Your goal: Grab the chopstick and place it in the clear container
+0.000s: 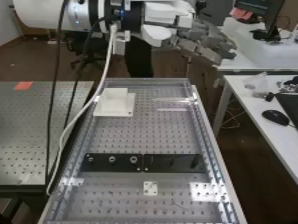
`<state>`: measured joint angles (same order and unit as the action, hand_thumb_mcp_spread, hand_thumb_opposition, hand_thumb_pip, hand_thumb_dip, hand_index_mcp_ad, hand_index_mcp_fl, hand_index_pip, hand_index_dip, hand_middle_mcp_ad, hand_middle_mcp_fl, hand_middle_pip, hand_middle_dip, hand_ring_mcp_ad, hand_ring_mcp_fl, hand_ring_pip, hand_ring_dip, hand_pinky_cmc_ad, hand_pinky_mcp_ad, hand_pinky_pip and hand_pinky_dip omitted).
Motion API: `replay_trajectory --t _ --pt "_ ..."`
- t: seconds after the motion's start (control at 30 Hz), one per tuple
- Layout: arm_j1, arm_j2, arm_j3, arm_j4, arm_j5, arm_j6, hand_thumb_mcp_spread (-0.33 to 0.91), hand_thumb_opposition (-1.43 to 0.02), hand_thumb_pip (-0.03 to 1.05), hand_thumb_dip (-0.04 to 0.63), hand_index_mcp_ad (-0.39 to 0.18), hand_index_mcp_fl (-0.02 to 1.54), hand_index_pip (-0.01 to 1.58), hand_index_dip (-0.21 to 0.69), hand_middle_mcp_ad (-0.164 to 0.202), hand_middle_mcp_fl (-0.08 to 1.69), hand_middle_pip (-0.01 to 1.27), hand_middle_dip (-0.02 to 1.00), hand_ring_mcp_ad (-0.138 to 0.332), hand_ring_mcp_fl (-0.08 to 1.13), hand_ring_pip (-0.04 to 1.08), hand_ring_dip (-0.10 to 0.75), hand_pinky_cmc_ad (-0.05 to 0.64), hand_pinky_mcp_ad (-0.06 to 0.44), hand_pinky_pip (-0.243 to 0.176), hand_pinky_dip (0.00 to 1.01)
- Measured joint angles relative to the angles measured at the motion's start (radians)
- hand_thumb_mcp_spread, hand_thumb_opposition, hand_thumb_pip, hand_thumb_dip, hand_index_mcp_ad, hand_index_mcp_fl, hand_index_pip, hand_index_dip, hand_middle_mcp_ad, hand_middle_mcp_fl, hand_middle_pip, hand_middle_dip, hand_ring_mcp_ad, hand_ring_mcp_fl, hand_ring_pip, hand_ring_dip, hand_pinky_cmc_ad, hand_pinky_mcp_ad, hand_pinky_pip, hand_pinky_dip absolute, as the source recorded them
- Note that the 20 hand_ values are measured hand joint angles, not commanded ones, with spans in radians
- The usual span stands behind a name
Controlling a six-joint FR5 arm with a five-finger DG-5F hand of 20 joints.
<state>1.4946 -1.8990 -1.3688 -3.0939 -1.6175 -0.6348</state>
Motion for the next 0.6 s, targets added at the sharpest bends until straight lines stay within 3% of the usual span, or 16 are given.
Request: replay_trajectory --t 0.6 --pt "-0.003 0.015 -0.014 0.029 0.003 -0.002 0.21 -0.67 0.36 0.068 -0.155 0.28 0.05 0.227 0.010 0.14 0.12 0.25 0.152 0.01 0.11 0.134 0.464 0.314 -0.047 0.16"
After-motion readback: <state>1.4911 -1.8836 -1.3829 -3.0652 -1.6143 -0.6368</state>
